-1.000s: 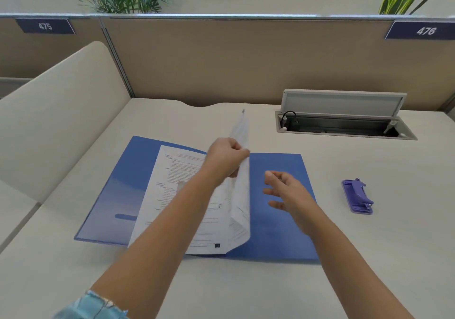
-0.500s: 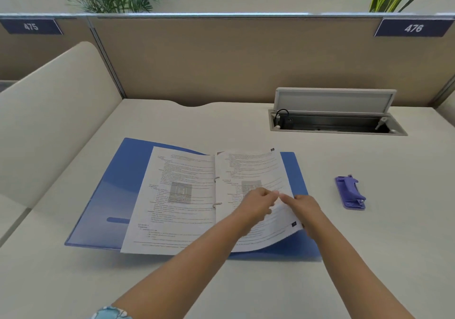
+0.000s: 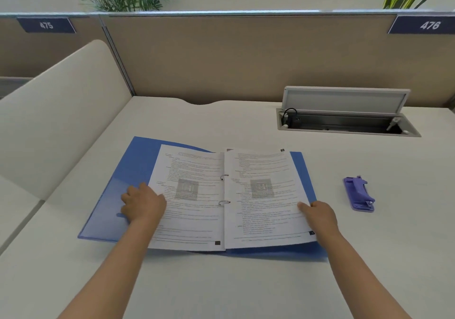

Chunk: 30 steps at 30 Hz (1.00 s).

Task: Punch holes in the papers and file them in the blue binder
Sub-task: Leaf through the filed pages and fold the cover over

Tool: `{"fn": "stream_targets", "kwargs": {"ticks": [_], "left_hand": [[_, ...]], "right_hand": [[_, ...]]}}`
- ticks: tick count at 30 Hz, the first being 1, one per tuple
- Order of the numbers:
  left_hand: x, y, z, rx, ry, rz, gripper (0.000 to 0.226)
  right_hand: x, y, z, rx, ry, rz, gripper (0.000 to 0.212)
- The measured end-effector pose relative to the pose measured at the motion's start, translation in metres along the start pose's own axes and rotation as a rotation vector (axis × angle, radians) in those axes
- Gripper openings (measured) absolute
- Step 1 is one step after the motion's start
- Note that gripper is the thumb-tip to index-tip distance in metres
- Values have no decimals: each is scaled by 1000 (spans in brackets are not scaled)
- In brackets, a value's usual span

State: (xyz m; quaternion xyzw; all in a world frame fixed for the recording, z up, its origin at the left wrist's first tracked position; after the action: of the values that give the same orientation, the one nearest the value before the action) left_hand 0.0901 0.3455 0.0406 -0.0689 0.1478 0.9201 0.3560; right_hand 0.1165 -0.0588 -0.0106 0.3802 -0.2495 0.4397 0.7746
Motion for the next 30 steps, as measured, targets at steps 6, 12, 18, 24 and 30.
{"fn": "stream_targets", "kwargs": {"ticks": [6, 12, 18, 24, 30], "left_hand": [[4, 0, -6, 59, 119, 71, 47], [3, -1, -8, 87, 191, 88, 45], [16, -16, -19, 173, 288, 192, 29], [17, -33, -11, 261, 563, 182, 20], [-4, -20, 9, 486, 711, 124, 26]], "right_hand": [[-7, -2, -4, -9, 71, 2, 36], [-12, -6, -5, -61, 216, 20, 37], [-23, -2, -9, -78, 313, -9, 23], [-13, 4, -5, -124, 336, -6, 35], [48, 29, -22, -102, 253, 235, 45]]}}
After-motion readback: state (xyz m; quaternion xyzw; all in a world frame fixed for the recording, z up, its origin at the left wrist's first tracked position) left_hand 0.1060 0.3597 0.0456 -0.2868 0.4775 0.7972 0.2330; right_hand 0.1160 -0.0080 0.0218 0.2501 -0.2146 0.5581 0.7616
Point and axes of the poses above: each hand's wrist, its own y-axis away from the middle knuckle, its own z-axis out of the back of the hand, x = y × z, the point moved 6 cm from there along -y, towards the middle knuckle, and after that the axes turned 2 degrees about z, right-handed, at the moved point
